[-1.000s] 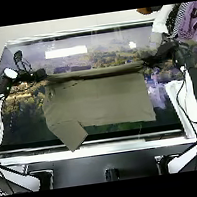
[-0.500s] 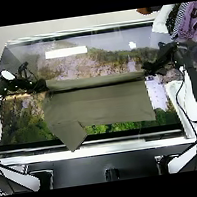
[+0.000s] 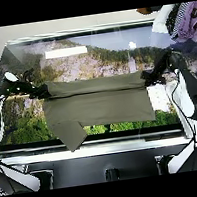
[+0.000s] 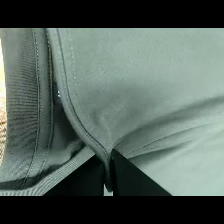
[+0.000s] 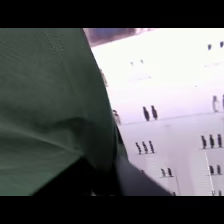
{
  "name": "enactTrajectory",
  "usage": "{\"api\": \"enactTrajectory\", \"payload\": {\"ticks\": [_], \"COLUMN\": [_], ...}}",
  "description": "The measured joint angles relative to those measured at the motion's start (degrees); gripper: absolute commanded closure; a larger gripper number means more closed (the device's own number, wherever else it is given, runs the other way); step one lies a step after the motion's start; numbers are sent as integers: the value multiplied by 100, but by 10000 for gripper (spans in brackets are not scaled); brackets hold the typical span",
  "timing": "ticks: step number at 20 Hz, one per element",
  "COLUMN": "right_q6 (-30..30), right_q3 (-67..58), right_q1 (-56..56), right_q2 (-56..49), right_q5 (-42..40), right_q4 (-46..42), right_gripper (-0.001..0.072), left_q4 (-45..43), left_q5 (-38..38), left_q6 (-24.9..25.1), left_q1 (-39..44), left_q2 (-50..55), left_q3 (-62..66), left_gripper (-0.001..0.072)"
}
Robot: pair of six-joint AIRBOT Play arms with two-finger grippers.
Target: Fold the clothes and pants, and hang the long-sleeved shirts on hangers.
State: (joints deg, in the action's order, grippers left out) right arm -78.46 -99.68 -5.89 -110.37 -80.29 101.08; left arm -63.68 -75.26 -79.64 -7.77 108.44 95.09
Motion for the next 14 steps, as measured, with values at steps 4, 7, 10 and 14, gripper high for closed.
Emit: {"api": "enactTrajectory", "payload": {"ticks": [4,7,10,14], "right_q6": [-199,-570,-911,-1458], "right_q3": [2,13,256,1172], "right_q1": [-2,-61,-459,-1239], "right_q2": [94,599,1364,2433], "right_q5": [-306,-485,-501,-529], "right_q4": [4,-48,125,997], "right_gripper": [59,94,114,113], "left_q4": [9,212,431,1021], "left_q5": [-317,-640,-688,-332], "left_q6": [-44,-46,-44,-42], "left_q1": [-118,-457,-1023,-1823], "left_q2": [-107,-584,-1650,-3567], "left_q3": [-4,-291,-1493,-4122], "left_gripper": [65,65,65,65]}}
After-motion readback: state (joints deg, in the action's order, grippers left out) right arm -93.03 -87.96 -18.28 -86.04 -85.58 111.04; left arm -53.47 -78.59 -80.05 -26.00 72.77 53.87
